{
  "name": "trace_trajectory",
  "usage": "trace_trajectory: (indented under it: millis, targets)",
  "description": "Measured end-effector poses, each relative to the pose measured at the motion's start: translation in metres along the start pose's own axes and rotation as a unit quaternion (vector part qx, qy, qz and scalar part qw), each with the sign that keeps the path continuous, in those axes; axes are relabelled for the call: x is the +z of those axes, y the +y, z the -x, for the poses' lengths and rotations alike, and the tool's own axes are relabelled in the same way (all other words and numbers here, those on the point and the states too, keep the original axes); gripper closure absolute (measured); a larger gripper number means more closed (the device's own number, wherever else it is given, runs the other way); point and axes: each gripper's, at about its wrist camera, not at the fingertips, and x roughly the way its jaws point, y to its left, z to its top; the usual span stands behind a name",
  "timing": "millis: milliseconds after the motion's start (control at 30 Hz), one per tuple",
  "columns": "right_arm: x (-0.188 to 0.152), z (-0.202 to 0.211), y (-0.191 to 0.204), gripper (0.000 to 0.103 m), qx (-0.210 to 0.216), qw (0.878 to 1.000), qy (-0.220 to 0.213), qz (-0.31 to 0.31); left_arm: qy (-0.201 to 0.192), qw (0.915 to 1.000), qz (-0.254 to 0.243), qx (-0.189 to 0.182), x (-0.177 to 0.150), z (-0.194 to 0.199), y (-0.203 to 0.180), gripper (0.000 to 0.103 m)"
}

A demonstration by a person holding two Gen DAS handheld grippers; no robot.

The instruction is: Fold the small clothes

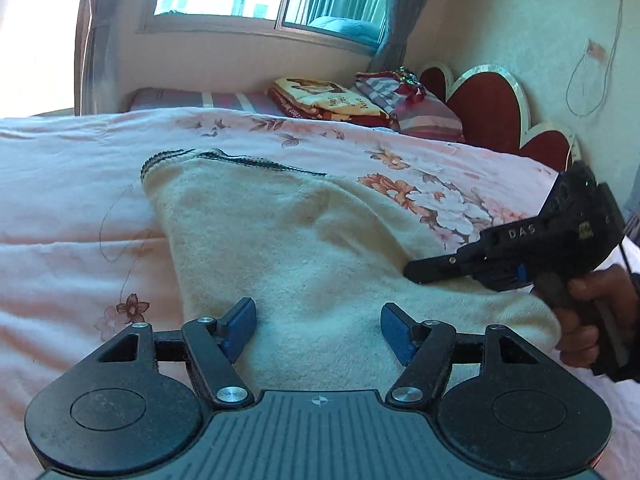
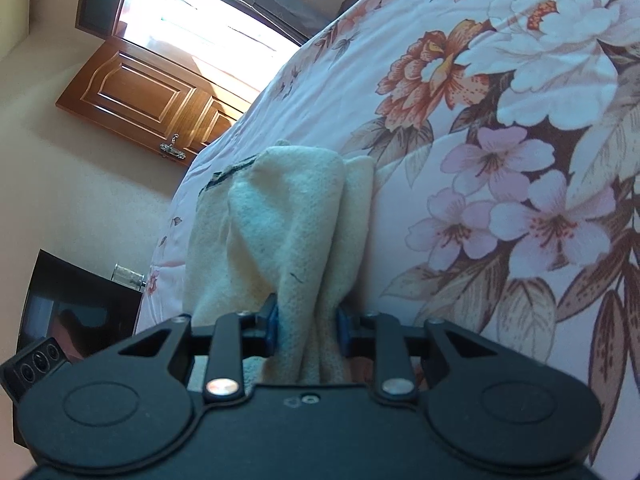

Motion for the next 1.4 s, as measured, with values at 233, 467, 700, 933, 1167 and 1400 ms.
trace_trajectory:
  millis: [233,467,700,933,1167,1400]
  targets:
    - [-0.020,0.060,0.040,0.073,-0.023,0.995,-0.073,0.071,-0.023,0.9988,-0.022,0.037,-0.004,0.021,-0.019,0.034]
    - [-0.076,0.078,0.108,0.075,-0.004,0.971,-0.030,0.235,-0.088,0.9953,0.005,0.039,-0.030,0.082,-0.039,0.034]
    - [-0.086,0.055,0.089,0.096,-0.099,0.959,0.002,0.265,-0.042,0.9956,-0.051,0.066,-0.050,0.063,-0.061,0.033]
    - [-0.085,0.053,0.075,0.103,-0.100,0.969,0.003,0.225,-0.052,0.9910,-0.060,0.108,-0.058,0.064,-0.077,0.010]
    - [-0.126,0.122,0.106,0.025,-0.158,0.942,-0.084,0.283,-0.057,0.9829,-0.008,0.175,-0.076,0.120,-0.105,0.000]
    - [-0.189,0.184,0.134,0.026,-0.214,0.912,-0.134,0.322,-0.054,0.9816,0.019,0.182,-0.094,0.170,-0.158,0.000]
